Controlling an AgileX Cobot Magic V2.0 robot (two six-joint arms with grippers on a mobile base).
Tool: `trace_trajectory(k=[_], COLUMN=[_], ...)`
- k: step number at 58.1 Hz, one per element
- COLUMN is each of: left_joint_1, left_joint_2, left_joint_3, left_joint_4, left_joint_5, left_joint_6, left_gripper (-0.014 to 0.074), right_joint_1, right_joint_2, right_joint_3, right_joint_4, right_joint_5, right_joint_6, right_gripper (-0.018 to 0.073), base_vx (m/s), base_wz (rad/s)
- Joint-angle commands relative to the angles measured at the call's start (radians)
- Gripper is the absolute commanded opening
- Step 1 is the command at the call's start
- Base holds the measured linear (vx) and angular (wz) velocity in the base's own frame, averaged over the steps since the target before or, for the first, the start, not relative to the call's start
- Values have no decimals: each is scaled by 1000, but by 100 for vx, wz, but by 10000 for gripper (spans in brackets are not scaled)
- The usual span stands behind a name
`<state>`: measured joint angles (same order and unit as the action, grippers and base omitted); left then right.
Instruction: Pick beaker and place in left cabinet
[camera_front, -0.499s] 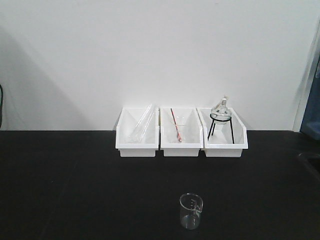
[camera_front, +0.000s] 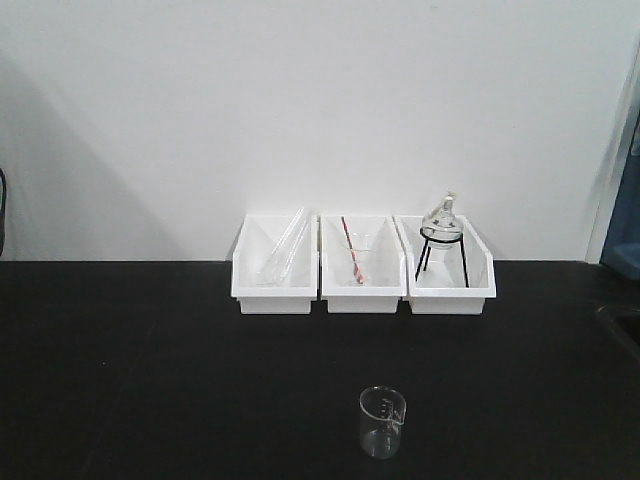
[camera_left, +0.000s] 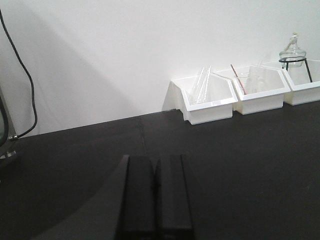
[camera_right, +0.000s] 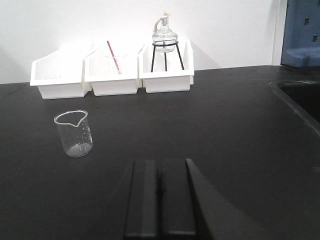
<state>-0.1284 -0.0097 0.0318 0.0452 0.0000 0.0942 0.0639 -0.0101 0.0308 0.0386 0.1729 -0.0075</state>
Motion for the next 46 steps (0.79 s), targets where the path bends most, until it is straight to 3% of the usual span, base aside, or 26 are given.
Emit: trace_trajectory(k=[1,26,33,46], left_joint_1=[-1,-1,-1,-1], left_joint_2=[-19,-19,-19,-19], left_joint_3=[16,16,16,16], left_joint_4=[-3,-3,-3,-3], left_joint_5=[-75,-75,-75,-75], left_joint_6=[-3,-3,-3,-3], left_gripper=[1,1,1,1], right_joint_1=[-3,-3,-3,-3], right_joint_2=[-15,-15,-15,-15], right_joint_3=[5,5,4,3], right_joint_4=[-1,-1,-1,14], right_joint_5=[-79,-109,-163,-410], right_joint_6=[2,2,2,7], right_gripper=[-9,-9,-9,-9], base_vx=[0,0,0,0], base_wz=[0,0,0,0])
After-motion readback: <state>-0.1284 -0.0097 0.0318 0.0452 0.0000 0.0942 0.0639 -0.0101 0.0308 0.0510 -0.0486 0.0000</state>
